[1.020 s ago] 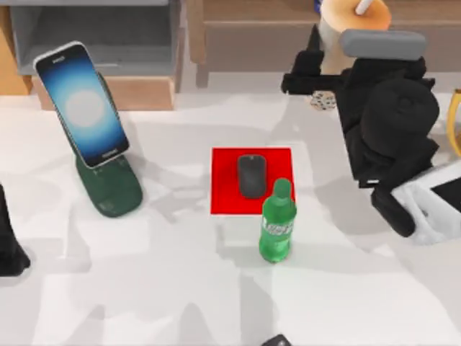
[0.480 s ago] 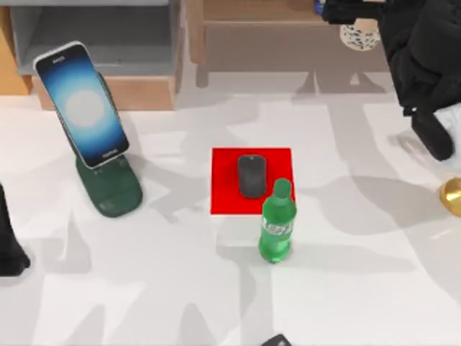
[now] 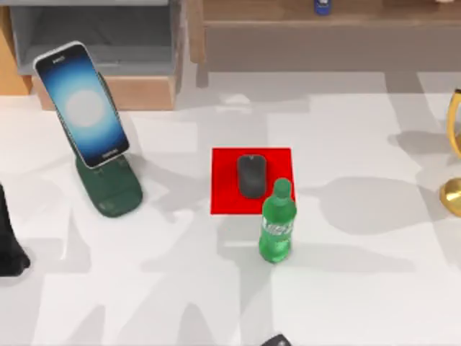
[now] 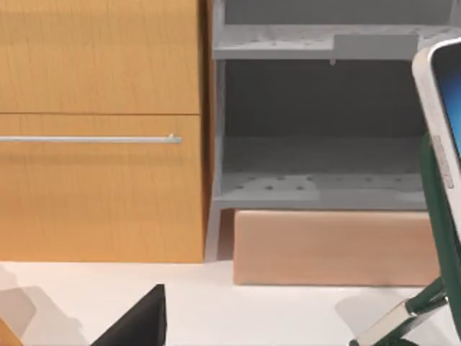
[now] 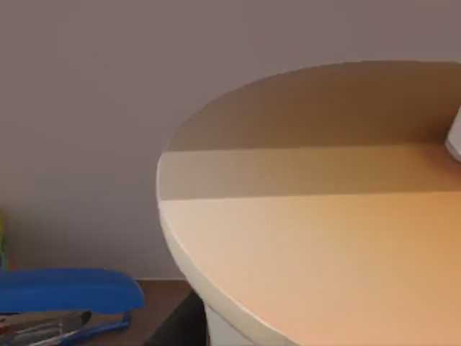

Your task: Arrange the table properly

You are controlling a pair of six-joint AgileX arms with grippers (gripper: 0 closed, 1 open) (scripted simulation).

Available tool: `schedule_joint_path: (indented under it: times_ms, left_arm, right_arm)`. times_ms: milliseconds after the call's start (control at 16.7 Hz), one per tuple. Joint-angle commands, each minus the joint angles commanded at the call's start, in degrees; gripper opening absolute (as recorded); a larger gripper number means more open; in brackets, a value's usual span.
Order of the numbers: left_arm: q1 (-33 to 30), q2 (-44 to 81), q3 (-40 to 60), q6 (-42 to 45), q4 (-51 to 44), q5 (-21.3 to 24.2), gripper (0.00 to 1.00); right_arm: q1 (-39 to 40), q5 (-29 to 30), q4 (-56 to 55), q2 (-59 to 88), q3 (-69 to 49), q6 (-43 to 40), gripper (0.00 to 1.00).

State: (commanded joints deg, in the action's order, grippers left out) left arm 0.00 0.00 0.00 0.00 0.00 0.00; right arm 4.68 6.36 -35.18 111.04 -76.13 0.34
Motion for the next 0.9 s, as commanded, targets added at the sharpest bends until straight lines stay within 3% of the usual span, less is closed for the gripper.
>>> schedule_joint_path:
  times_ms: [900]
  left_arm:
    - [0.0, 0.0, 0.0, 0.0, 0.0, 0.0, 1.0]
  right_arm:
    - [-1.29, -1.6, 1.62, 0.87, -1.57, -0.27, 0.0]
